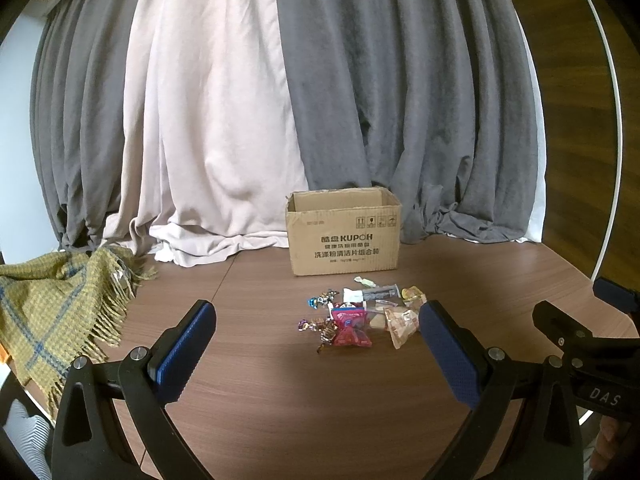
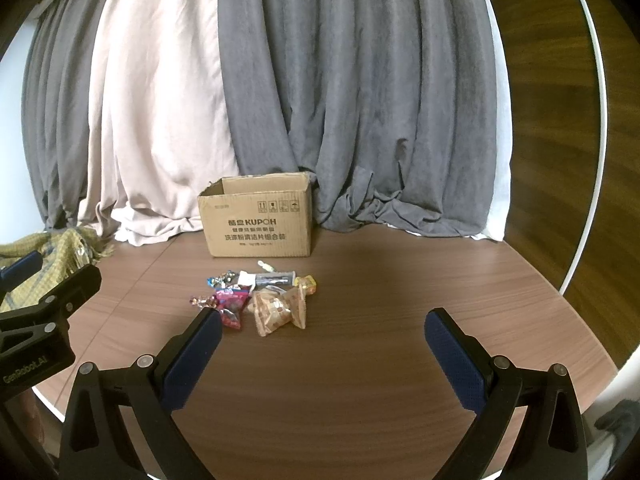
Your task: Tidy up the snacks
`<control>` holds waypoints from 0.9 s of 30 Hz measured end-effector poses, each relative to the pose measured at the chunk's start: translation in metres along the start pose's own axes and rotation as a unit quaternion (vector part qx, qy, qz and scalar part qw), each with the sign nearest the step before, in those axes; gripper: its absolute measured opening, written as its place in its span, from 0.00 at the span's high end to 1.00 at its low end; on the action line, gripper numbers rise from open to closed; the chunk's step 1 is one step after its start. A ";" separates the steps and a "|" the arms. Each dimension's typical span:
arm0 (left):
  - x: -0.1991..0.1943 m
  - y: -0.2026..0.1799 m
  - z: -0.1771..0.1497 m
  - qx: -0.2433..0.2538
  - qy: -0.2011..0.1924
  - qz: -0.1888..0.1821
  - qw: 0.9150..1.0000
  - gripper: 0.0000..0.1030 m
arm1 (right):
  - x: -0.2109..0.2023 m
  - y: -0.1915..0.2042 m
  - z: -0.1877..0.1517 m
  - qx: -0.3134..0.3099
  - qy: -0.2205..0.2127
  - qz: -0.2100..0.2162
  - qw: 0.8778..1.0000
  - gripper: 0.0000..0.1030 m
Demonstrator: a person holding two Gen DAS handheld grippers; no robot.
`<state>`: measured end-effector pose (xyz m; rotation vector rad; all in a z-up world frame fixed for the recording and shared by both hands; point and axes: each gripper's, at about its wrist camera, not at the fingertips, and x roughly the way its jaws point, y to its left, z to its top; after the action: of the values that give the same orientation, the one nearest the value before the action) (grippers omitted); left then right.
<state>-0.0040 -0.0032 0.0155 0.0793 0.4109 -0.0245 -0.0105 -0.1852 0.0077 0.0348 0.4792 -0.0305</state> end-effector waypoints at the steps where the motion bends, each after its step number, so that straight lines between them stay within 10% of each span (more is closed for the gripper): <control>1: 0.000 0.000 0.000 0.000 0.000 0.000 1.000 0.00 | 0.000 0.000 0.000 0.000 0.000 0.000 1.000 0.01; 15: 0.031 0.016 0.003 0.015 0.010 -0.023 1.000 0.00 | 0.026 0.016 0.007 0.009 0.019 0.002 1.000 0.01; 27: 0.102 0.048 0.006 0.055 0.071 -0.115 0.989 0.06 | 0.079 0.050 0.001 0.070 0.081 -0.019 0.994 0.01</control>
<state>0.0942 0.0435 -0.0164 0.1420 0.5603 -0.2692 0.0620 -0.1365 -0.0262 0.1667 0.6397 -0.0993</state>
